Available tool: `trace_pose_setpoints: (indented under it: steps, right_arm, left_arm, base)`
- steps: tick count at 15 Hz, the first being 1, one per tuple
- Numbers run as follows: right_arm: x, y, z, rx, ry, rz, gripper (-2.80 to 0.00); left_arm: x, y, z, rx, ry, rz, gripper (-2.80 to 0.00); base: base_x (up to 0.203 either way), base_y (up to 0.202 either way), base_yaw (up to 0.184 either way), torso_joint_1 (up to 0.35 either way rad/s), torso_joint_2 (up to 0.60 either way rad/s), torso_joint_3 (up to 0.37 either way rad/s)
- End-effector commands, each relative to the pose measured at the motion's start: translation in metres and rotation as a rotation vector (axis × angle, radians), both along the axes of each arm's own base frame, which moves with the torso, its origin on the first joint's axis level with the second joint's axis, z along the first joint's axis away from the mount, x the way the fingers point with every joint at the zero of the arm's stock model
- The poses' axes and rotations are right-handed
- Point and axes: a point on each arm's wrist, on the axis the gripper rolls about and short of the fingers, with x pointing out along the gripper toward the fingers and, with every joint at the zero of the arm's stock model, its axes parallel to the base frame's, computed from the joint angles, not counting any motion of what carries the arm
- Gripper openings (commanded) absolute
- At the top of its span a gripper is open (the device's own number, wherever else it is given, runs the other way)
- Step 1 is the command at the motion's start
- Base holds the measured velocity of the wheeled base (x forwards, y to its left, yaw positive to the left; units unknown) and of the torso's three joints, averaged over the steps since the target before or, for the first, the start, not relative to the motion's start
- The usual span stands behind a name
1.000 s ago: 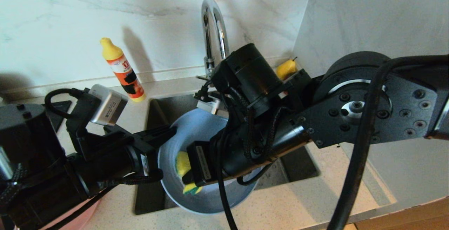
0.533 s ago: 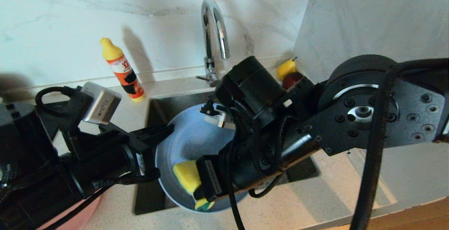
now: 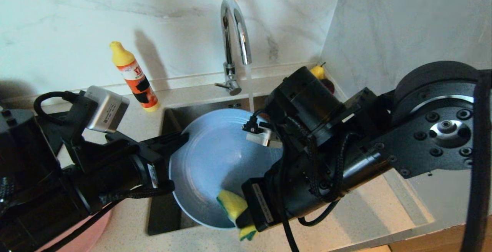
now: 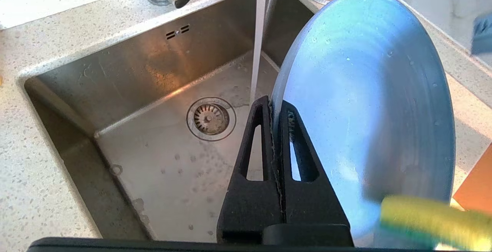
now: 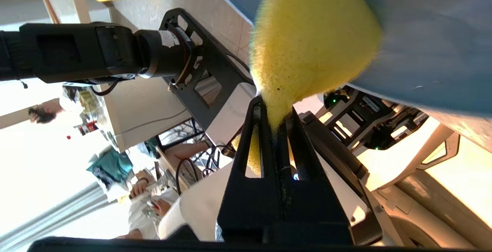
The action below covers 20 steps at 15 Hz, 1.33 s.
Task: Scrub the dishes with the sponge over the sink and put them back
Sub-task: Wipe the plate
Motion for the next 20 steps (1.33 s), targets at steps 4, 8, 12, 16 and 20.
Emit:
trace_pose_setpoints:
  steps: [4, 8, 12, 16, 20]
  right_arm:
    - [0.015, -0.027, 0.01, 0.024, -0.017, -0.082, -2.8]
    - [0.034, -0.038, 0.022, 0.063, -0.054, -0.148, -2.8]
    - [0.047, -0.036, 0.032, 0.143, -0.117, -0.171, -2.8]
    - [0.053, -0.024, 0.032, 0.167, -0.135, -0.159, -2.8]
    - [0.051, -0.001, 0.024, 0.166, -0.127, -0.111, -2.8]
  left_arm:
    - [0.0, 0.0, 0.002, -0.005, -0.008, 0.002, -2.8]
    - [-0.002, 0.001, -0.001, -0.001, 0.0, -0.001, -2.8]
    - [-0.003, 0.002, -0.007, 0.011, 0.021, -0.003, -2.8]
    - [-0.001, 0.0, -0.01, 0.018, 0.034, -0.006, -2.8]
    - [0.0, -0.001, -0.01, 0.017, 0.034, -0.006, -2.8]
  base:
    - [0.0, 0.0, 0.0, 0.0, 0.0, 0.0]
    - [0.0, 0.0, 0.0, 0.0, 0.0, 0.0]
    - [0.0, 0.0, 0.0, 0.0, 0.0, 0.0]
    - [0.0, 0.0, 0.0, 0.0, 0.0, 0.0]
    - [0.0, 0.0, 0.0, 0.0, 0.0, 0.0]
